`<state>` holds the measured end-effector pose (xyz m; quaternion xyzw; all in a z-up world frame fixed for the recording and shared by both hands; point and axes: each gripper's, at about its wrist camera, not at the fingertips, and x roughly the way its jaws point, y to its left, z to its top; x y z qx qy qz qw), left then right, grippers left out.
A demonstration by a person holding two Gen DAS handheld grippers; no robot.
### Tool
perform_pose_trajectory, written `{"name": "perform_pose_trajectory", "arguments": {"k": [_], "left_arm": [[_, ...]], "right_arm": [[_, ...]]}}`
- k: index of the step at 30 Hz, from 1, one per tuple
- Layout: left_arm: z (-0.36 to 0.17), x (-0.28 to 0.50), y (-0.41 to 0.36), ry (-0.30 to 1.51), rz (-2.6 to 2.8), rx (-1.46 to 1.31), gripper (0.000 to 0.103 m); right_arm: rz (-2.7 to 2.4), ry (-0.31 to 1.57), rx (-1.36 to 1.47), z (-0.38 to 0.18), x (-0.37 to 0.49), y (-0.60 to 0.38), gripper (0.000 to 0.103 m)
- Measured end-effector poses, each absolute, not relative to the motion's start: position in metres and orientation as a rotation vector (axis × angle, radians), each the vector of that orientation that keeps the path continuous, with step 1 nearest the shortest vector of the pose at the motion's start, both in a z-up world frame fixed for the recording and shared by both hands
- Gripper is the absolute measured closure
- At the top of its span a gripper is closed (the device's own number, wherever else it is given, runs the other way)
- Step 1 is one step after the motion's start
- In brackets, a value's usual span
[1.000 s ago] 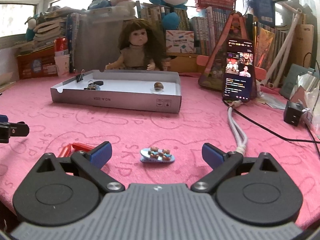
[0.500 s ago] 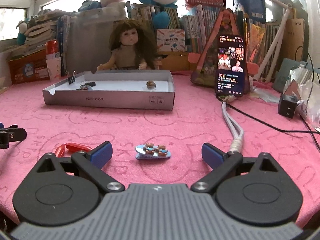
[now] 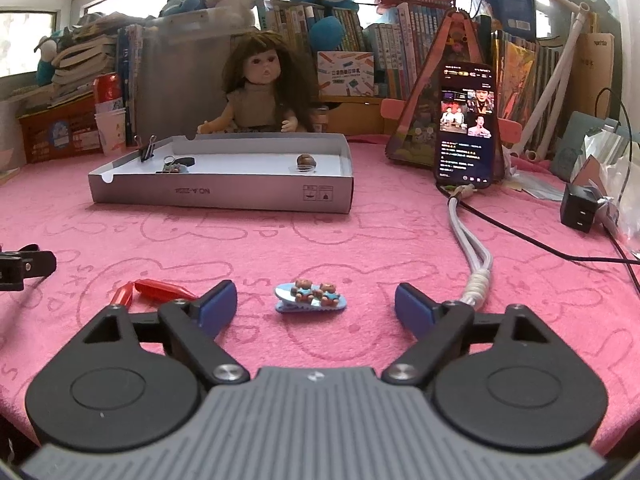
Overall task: Organize rigid objects
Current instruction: 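Grasp a black lid with the left gripper while the right grasps the blue plate, then carry lid with left gripper while right gripper carries blue plate into tray, open both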
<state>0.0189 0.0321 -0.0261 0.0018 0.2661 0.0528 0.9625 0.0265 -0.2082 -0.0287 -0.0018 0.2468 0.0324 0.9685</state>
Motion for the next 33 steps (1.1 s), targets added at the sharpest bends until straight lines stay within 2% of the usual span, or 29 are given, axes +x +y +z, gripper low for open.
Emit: {"name": "perform_pose_trajectory", "arguments": {"k": [6,8,10,14,16,33], "left_arm": [[-0.024,0.013,0.028,0.536,0.059,0.026,0.030],[-0.023,0.012,0.025,0.536,0.041,0.035,0.042],[-0.022,0.010,0.021,0.535,0.024,0.044,0.052],[-0.021,0.007,0.013,0.532,-0.006,0.073,0.073],[-0.019,0.007,0.010,0.537,-0.007,0.077,0.073],[-0.005,0.025,0.006,0.548,-0.040,0.030,0.073]], "right_arm": [[0.114,0.495,0.011,-0.027,0.022,-0.208,0.029],[0.118,0.492,0.009,-0.026,0.020,-0.207,0.034],[0.110,0.487,0.014,-0.026,0.019,-0.208,0.045],[0.093,0.487,0.032,-0.025,0.021,-0.211,0.055],[0.092,0.489,0.026,-0.024,0.021,-0.211,0.061],[0.165,0.460,0.051,-0.007,0.034,-0.201,0.061]]}}
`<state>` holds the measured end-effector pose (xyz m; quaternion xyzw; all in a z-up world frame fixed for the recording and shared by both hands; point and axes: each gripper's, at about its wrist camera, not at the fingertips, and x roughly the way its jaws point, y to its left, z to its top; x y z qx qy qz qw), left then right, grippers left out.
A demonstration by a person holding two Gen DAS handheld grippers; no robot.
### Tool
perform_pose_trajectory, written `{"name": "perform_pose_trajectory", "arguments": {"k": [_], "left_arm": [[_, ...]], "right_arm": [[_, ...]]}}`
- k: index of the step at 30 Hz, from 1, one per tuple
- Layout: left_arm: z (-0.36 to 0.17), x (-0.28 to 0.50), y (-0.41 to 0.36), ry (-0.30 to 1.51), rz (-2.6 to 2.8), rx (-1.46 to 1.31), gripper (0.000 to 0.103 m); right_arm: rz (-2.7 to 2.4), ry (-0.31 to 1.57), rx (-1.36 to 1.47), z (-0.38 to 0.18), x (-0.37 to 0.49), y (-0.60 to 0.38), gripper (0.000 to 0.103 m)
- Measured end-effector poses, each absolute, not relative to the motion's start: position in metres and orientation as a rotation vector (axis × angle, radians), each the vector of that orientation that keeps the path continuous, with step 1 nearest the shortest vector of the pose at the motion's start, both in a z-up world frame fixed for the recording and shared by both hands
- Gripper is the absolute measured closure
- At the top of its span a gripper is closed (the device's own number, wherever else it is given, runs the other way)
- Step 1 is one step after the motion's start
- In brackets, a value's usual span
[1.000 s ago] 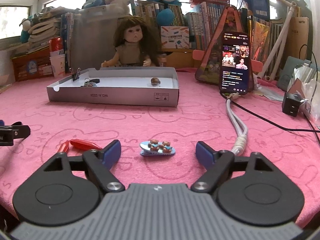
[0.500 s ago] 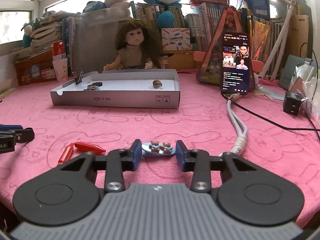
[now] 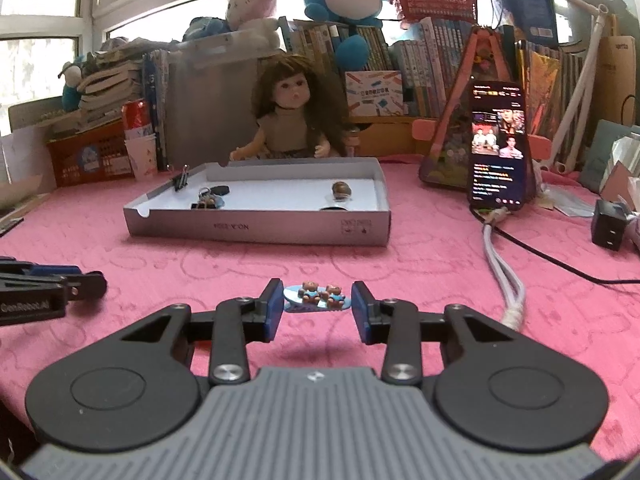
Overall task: Organize rigid objects
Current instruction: 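Carry lid with left gripper while right gripper carries blue plate into tray, open both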
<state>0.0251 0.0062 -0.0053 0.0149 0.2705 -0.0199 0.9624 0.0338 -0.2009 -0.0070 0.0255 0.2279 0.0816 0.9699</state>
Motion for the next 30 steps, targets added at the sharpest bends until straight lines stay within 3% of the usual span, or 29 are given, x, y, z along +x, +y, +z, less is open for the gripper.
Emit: {"name": "perform_pose_trajectory", "arguments": {"k": [16,30], "left_arm": [[0.039,0.086,0.003,0.509,-0.089,-0.034,0.073],[0.060,0.186,0.016,0.682,-0.140,-0.090,0.073]], "right_arm": [[0.208,0.529,0.163,0.023,0.090,-0.208,0.061],[0.206,0.853,0.269,0.053,0.210,-0.238,0.061]]}}
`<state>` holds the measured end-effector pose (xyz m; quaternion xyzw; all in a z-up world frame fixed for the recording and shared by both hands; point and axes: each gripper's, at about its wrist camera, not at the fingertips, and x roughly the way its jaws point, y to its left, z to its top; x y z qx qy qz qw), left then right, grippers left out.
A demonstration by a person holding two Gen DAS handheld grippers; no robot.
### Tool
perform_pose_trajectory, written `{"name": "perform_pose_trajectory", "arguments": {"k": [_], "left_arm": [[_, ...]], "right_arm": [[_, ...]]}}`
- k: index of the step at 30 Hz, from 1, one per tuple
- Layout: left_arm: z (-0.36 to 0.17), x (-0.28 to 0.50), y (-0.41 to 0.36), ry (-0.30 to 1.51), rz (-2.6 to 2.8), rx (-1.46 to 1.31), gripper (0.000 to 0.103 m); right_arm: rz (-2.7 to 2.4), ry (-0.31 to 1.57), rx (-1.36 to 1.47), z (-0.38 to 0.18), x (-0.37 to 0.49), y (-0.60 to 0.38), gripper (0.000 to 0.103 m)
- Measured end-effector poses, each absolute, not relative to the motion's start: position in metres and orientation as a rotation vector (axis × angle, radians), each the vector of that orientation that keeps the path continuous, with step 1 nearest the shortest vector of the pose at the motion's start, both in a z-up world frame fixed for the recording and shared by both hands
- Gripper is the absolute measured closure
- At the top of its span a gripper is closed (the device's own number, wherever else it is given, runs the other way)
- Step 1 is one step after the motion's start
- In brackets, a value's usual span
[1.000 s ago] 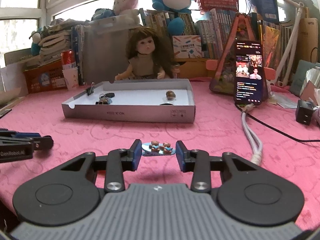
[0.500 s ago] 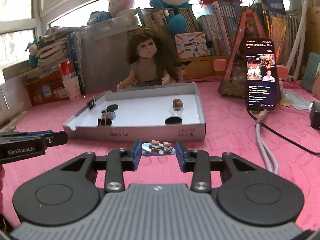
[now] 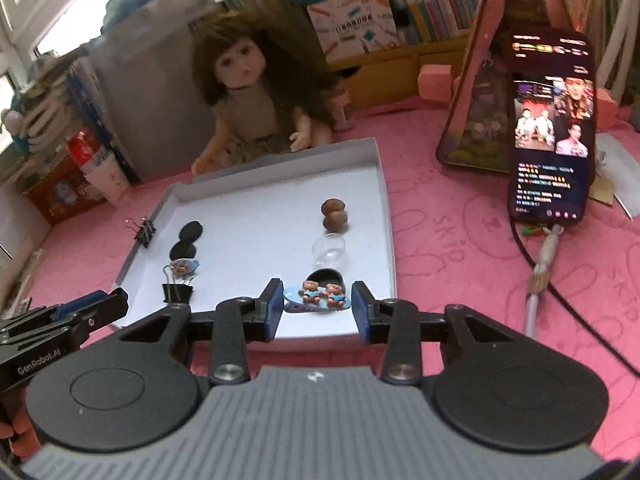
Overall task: Organize rigid objects
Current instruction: 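Carry lid with left gripper while right gripper carries blue plate into tray, open both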
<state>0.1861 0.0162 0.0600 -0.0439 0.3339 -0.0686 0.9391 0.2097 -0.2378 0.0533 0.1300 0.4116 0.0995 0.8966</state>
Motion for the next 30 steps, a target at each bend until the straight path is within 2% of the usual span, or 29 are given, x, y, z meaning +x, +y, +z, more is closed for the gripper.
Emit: {"name": "perform_pose_trajectory", "arguments": {"k": [6,17,30], "left_arm": [[0.046,0.212,0.017,0.775,-0.151,-0.148,0.073],[0.028,0.231,0.014,0.854,-0.157,-0.140,0.073],[0.014,0.242,0.013,0.863,-0.123,-0.118,0.073]], "right_arm": [[0.217,0.966,0.231,0.043,0.236,-0.227,0.061],[0.205,1.040,0.185,0.024,0.256,-0.218,0.060],[0.191,1.025,0.171,0.013,0.260,-0.215,0.061]]}}
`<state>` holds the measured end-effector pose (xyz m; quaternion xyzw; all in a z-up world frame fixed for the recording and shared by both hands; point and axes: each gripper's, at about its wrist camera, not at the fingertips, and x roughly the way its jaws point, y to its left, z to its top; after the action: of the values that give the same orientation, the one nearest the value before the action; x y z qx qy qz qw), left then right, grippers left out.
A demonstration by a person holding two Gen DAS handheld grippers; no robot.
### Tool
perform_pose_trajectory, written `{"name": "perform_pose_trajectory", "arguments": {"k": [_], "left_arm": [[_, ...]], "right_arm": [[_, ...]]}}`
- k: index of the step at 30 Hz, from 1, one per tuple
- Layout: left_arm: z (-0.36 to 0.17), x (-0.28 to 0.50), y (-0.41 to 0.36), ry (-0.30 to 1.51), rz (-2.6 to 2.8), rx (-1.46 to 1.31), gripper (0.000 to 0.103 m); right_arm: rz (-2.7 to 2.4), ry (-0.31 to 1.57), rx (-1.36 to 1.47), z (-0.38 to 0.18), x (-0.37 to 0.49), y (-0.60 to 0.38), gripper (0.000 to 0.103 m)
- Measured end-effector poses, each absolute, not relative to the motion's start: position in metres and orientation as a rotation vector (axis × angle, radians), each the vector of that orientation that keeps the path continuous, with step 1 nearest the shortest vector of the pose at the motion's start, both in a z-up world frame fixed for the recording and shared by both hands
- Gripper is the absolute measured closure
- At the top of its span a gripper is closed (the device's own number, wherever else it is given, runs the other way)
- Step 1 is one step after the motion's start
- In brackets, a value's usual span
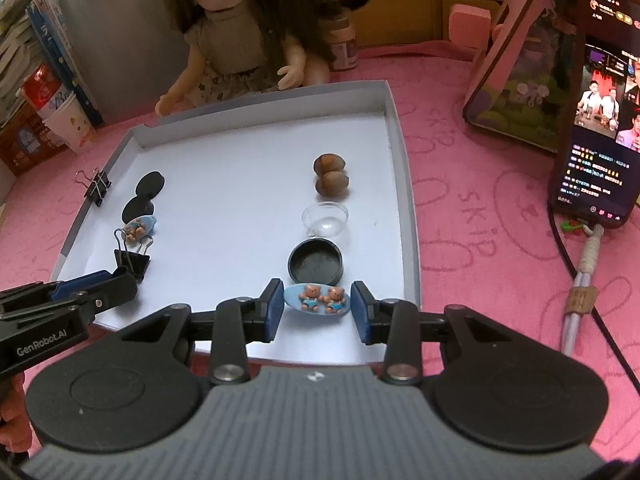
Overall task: Organize rigid objects
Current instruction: 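Carry lid with left gripper while right gripper carries blue plate into tray, open both, then withdraw both grippers from the tray toward the red sticks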
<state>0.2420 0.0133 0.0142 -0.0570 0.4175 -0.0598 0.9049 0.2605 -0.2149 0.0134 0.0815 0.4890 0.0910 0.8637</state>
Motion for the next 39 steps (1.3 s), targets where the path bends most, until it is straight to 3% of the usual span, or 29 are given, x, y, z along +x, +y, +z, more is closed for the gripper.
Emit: {"name": "perform_pose_trajectory", "arguments": {"k": [20,21,22,23,29,39], "left_arm": [[0.009,0.254,0.017,0.819,-0.079,-0.099,0.073],[0.010,0.254,0.017,0.817,-0.079,-0.100,0.073],[0.010,0.253,0.017,0.813,-0.080,-0.098,0.070],[0.011,0.252,0.016,0.810,-0.081,-0.097,0.064],[0.021,0.243,0.015,0.788,-0.091,-0.091,0.051],[0.030,0.213,0.006,0.755,-0.120,-0.052,0.044]], "right_arm": [[0.153,0.954,0.126,0.009,0.269,-0.207,0.058],[0.154,0.953,0.127,0.009,0.269,-0.207,0.053],[0.155,0.952,0.129,0.009,0.269,-0.207,0.045],[0.158,0.952,0.129,0.009,0.269,-0.207,0.045],[0.167,0.933,0.120,0.015,0.261,-0.205,0.038],[0.194,0.880,0.105,0.026,0.242,-0.205,0.029]]}}
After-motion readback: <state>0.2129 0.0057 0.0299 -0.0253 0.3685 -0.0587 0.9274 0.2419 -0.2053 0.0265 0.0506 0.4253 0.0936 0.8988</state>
